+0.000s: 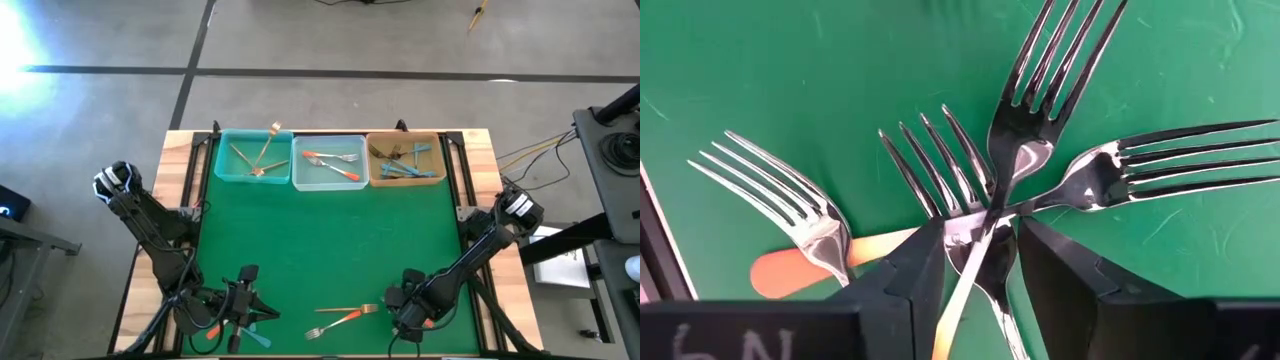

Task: Sort silverware by color (type)
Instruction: Put the orange fork into the white bin

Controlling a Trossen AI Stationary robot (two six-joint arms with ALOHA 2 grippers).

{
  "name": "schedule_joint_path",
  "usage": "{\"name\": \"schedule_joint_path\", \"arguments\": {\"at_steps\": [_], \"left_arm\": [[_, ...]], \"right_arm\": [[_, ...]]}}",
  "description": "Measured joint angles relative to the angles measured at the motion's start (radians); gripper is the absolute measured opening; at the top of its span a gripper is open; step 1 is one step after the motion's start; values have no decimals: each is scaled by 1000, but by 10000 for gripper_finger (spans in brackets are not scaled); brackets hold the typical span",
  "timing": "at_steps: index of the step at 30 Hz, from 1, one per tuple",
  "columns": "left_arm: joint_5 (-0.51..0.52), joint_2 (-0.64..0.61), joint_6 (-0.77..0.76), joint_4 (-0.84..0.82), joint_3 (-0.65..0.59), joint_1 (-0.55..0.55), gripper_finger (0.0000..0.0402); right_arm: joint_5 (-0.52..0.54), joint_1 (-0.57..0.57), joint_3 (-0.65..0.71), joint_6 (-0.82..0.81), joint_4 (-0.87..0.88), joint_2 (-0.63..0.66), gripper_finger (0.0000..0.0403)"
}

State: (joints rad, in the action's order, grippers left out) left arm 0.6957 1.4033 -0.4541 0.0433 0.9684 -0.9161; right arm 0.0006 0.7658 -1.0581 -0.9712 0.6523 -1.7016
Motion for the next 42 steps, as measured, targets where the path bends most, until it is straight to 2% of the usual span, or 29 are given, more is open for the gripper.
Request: {"name": "schedule_joint_path", "arguments": {"at_steps": [12, 20, 27, 33, 42], "left_arm": [[0, 1, 0, 0, 0, 0, 0], [0, 1, 0, 0, 0, 0, 0], [0, 1, 0, -10, 0, 0, 0], [-14, 1, 0, -21, 0, 0, 0], [-26, 2, 0, -43, 0, 0, 0]], "right_arm": [[4, 0, 41, 47, -20, 3, 157], [2, -2, 58, 118, -40, 1, 133], [-5, -5, 65, 44, -47, 0, 111], [-34, -4, 65, -25, -47, 0, 115], [-107, -1, 66, -4, -40, 11, 120]]}}
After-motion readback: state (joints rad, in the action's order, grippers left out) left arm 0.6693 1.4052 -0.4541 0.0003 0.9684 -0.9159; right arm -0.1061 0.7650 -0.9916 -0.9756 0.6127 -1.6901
